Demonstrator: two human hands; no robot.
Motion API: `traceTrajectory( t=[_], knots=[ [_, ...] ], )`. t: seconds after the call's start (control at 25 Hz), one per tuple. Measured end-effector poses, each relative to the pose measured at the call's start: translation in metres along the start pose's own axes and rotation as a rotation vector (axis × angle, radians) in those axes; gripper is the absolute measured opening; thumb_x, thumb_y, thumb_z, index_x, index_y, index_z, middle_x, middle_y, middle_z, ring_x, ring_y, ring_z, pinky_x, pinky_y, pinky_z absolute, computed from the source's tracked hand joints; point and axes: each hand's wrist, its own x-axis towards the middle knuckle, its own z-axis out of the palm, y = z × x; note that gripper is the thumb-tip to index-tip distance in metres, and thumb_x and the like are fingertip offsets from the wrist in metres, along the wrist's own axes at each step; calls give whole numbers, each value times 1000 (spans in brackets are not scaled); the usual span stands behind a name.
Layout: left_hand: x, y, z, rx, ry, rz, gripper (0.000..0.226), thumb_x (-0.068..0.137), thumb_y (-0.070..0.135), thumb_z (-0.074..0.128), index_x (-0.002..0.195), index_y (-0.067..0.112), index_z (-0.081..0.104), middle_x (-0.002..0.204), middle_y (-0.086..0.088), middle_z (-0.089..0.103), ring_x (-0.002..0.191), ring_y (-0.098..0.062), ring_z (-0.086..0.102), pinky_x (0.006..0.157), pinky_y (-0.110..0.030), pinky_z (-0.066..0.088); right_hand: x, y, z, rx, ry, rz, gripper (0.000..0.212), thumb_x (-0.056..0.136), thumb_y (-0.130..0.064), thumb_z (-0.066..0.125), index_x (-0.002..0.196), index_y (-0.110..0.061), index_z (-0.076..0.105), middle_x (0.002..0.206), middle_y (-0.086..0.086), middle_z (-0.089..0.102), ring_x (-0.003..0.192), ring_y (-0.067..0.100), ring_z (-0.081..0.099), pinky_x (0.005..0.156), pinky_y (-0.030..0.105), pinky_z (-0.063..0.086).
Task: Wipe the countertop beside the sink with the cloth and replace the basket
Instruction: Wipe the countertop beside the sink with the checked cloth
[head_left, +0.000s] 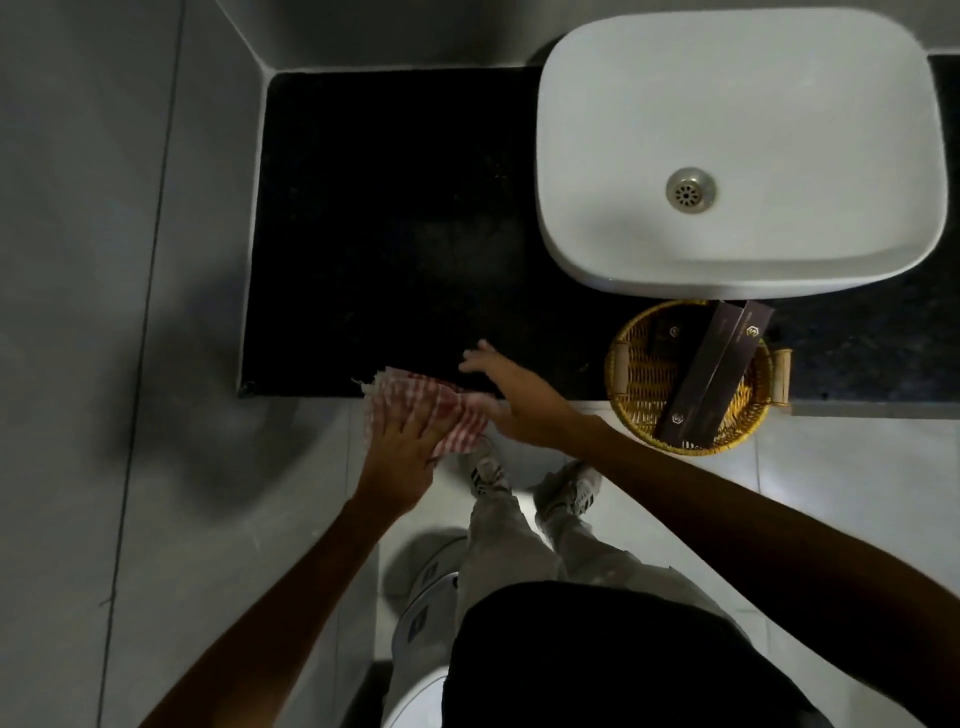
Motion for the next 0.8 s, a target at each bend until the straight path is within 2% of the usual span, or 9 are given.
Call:
traceTrajectory(
  t=[0.08,0.16,0.24,0.32,0.44,0.56,0.64,0.72,0.8],
  knots=[
    [-18,3,-11,-203,-211,-40,56,102,23,59,156,20,43,168,-15,32,156,-46,21,128,-59,19,-5,-4,3,-119,-242,-152,71,93,-34,73,154,-17,41,166,8,33,154,8,9,126,38,20],
    [-17,-1,-37,-475,-505,-134,45,106,28,52,150,19,50,155,-10,51,147,-35,45,118,-41,39,-5,-10,5,-196,-459,-140,91,82,-39,85,156,-23,36,165,4,35,151,19,32,122,36,29],
    [7,-6,-73,-887,-682,-328,35,104,31,57,133,13,64,121,-11,76,102,-24,76,89,-32,59,2,-16,4,-150,-487,-95,93,74,-34,91,152,-24,42,150,0,52,132,15,51,110,21,39],
    [37,-19,-104,-1089,-630,-421,39,94,49,68,111,14,73,103,-7,80,73,-20,76,70,-32,63,15,-25,-2,-50,-314,-55,78,77,-20,89,144,-20,51,130,-7,59,113,6,56,99,12,45],
    [76,-53,-131,-1534,-590,-452,71,79,80,54,100,17,80,96,0,83,95,-16,78,77,-26,63,49,-35,-25,296,29,102,42,84,-10,82,123,-12,67,114,3,72,103,18,71,94,36,60],
    [98,-88,-138,-1683,-417,-460,62,88,69,57,116,18,77,115,-6,79,111,-26,75,81,-35,64,87,-40,-40,609,198,353,19,89,-16,77,103,-27,72,102,-1,78,92,14,76,81,33,63],
    [120,-109,-138,-1526,-227,-492,41,97,35,67,131,11,67,119,-10,75,121,-34,68,86,-41,62,115,-39,-49,697,277,507,11,87,-20,72,93,-28,75,91,-3,79,88,19,76,80,40,63],
    [147,-130,-145,-1453,-125,-549,39,101,6,59,140,6,59,123,-14,71,125,-36,64,98,-48,57,147,-39,-64,784,338,615,8,85,-23,68,87,-22,75,94,5,77,92,27,71,83,42,57],
    [177,-153,-164,-1463,-17,-603,40,100,3,61,140,6,58,113,-8,70,121,-33,63,97,-45,56,183,-42,-81,768,374,692,10,90,-21,65,89,-15,73,108,14,72,95,28,68,88,44,56]
  ],
)
